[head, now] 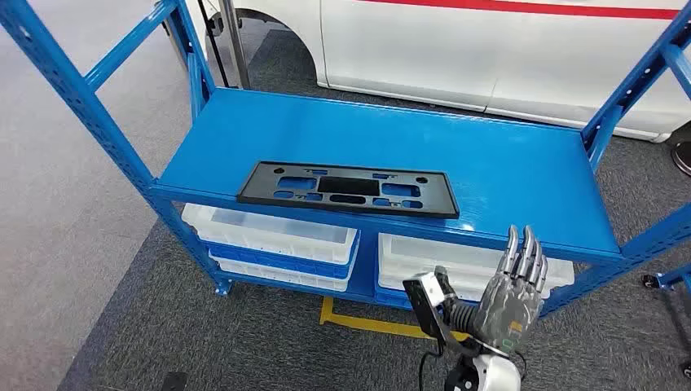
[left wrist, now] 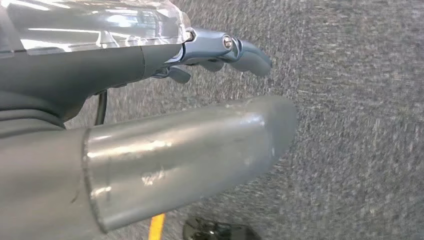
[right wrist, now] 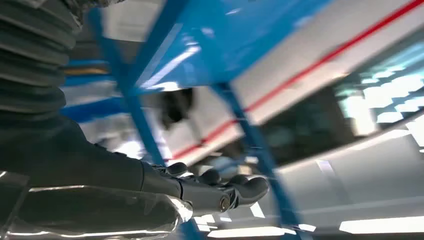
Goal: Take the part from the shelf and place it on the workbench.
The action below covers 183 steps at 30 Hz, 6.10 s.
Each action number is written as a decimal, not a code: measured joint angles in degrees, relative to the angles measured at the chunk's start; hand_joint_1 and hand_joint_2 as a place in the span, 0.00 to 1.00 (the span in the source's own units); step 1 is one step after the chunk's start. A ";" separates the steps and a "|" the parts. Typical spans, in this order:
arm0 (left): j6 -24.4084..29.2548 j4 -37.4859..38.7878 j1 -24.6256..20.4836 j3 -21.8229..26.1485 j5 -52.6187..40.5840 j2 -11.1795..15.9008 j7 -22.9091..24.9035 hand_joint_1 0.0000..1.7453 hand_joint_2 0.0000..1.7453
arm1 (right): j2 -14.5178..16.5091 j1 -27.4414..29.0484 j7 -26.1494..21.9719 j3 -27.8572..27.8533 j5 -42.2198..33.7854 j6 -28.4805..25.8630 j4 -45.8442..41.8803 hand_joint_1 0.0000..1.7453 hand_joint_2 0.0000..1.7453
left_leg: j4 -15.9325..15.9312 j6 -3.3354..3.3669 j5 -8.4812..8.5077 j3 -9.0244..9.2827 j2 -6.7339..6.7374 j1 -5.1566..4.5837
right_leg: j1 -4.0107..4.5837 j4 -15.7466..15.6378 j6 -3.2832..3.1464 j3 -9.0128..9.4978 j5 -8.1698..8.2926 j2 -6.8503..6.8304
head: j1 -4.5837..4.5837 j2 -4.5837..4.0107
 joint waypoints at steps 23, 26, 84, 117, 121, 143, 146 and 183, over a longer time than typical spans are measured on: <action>-5.01 0.13 -0.26 -0.01 -0.75 0.97 1.56 0.00 0.00 | -8.93 -9.42 -0.01 15.14 -0.07 -0.07 8.97 0.00 1.00 | 0.00 0.74 0.17 -0.49 -0.10 0.76 | -1.12 10.49 2.35 -4.76 -5.94 -0.69 | -0.04 0.00; -5.43 0.13 -0.21 -0.01 -0.66 0.97 1.50 0.00 0.00 | -8.12 -8.95 -0.01 17.02 -0.07 -0.07 10.61 0.00 1.00 | 0.04 1.00 -0.26 -0.03 -0.34 0.33 | -0.99 15.68 2.05 -8.35 -5.79 -0.60 | -0.04 0.00; -5.62 0.59 -1.00 0.02 -10.91 2.11 3.64 0.00 0.00 | 7.83 -9.92 -10.15 4.01 -0.07 -0.20 25.37 0.00 1.00 | -0.04 0.26 1.38 -2.02 -0.17 1.20 | -0.41 9.68 1.48 -3.55 -6.96 -0.15 | -0.17 0.01; -6.32 0.59 -1.49 0.21 -14.27 2.03 3.86 0.00 0.00 | 9.75 -15.56 -12.84 1.32 0.10 -0.02 44.26 0.71 1.00 | -0.76 0.45 1.03 -0.54 0.16 1.25 | -0.68 15.67 1.97 -6.75 -8.00 0.12 | -0.08 0.00; -6.37 0.59 -1.50 0.21 -14.27 1.99 3.84 0.00 0.00 | 9.76 -15.64 -13.19 1.29 0.11 -0.02 44.62 0.76 1.00 | -0.66 -0.07 0.88 -0.09 0.00 1.24 | -0.88 3.10 1.62 -0.37 -1.25 0.09 | -0.07 0.00; -5.90 0.59 -0.84 3.01 -13.56 1.84 2.94 0.00 0.00 | 14.69 -8.81 -53.35 -6.95 -40.18 10.73 30.29 1.00 1.00 | -0.27 -0.48 0.13 0.24 0.22 1.62 | -0.22 2.21 1.33 -0.10 -2.36 0.06 | -0.05 0.01; -5.53 0.59 -0.85 4.58 -13.40 1.83 2.83 0.00 0.00 | 16.67 -4.25 -59.72 -6.93 -60.87 18.88 18.35 1.00 1.00 | -0.31 0.08 0.14 0.11 0.41 1.46 | -0.57 13.10 1.82 -5.03 -7.99 -0.02 | -0.06 0.01; -1.94 0.61 0.07 15.36 -9.53 -1.82 4.41 0.00 0.00 | 15.97 24.59 -68.51 -11.73 -86.11 34.13 -21.09 1.00 1.00 | 0.29 -0.24 -0.14 -0.10 -0.52 0.85 | -0.98 1.70 1.58 0.17 -1.30 -0.07 | -0.11 0.00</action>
